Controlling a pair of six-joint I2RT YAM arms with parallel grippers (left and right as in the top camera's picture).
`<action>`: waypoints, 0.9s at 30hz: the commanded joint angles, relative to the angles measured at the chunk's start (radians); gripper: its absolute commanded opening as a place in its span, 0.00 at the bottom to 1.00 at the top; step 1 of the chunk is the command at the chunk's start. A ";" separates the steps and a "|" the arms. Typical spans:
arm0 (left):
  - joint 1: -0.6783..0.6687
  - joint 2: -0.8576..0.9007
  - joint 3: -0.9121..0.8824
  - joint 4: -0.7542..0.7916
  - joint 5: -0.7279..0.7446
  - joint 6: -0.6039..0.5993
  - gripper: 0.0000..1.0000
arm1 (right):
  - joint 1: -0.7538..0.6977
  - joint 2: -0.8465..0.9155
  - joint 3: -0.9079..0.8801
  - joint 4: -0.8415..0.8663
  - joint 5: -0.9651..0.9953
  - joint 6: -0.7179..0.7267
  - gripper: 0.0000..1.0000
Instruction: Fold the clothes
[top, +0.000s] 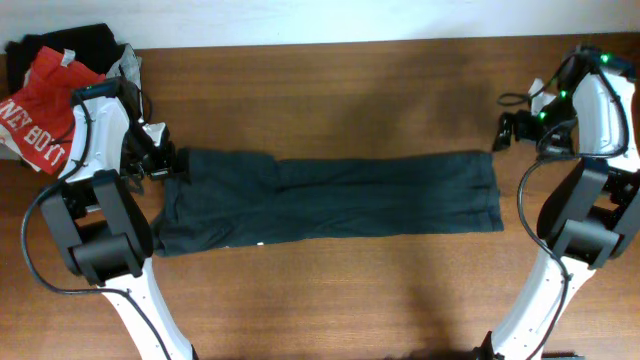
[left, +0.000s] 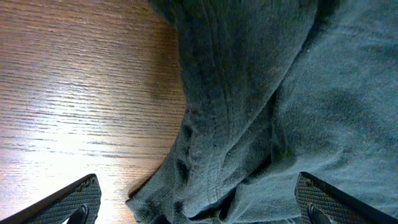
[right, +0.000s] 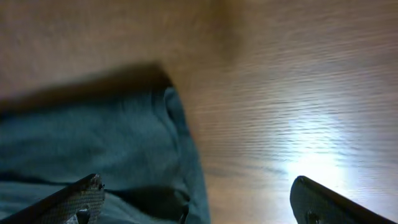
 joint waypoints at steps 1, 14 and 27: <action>0.006 -0.008 0.000 0.005 -0.006 -0.047 1.00 | -0.061 -0.015 -0.125 0.033 -0.155 -0.051 0.99; 0.006 -0.008 0.000 0.038 0.046 -0.051 0.99 | -0.015 -0.016 -0.439 0.115 -0.362 -0.101 0.04; 0.006 -0.008 0.000 0.037 0.047 -0.051 0.99 | 0.255 -0.346 -0.349 0.066 -0.040 0.134 0.04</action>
